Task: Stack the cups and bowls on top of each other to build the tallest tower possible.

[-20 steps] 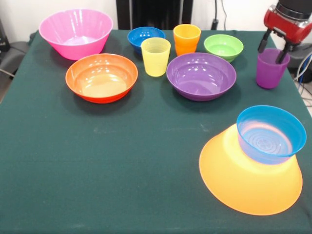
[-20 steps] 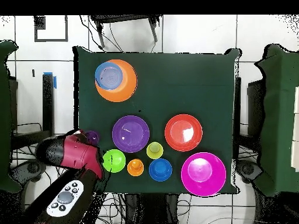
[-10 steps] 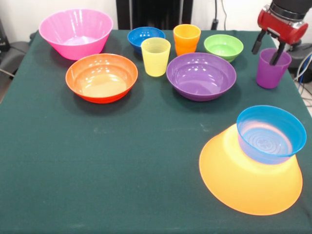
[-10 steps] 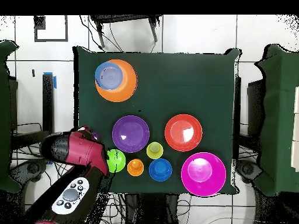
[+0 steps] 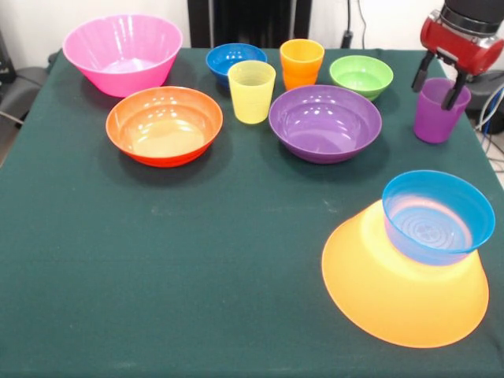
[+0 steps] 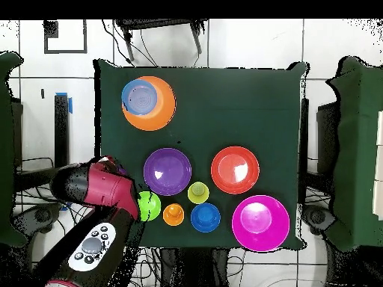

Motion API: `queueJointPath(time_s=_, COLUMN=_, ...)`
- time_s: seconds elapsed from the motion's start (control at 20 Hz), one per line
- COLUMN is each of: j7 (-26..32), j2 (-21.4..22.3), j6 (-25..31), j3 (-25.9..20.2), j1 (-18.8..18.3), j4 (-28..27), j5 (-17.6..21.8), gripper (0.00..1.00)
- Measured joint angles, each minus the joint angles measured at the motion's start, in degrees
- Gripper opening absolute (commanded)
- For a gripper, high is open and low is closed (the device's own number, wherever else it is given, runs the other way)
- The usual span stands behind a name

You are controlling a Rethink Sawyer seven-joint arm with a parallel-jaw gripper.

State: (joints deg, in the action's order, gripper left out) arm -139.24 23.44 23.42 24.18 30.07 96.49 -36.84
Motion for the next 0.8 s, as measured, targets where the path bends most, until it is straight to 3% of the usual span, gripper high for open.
queueJointPath(time_s=0.45, j7=0.0, j2=0.0, j6=0.0, j3=0.0, j1=0.3, j4=-0.4, j5=-0.1, gripper=1.0)
queueJointPath(time_s=0.8, j7=-3.7, j2=-0.4, j6=0.0, j3=0.3, j1=3.5, j4=-0.3, j5=-4.1, gripper=1.0)
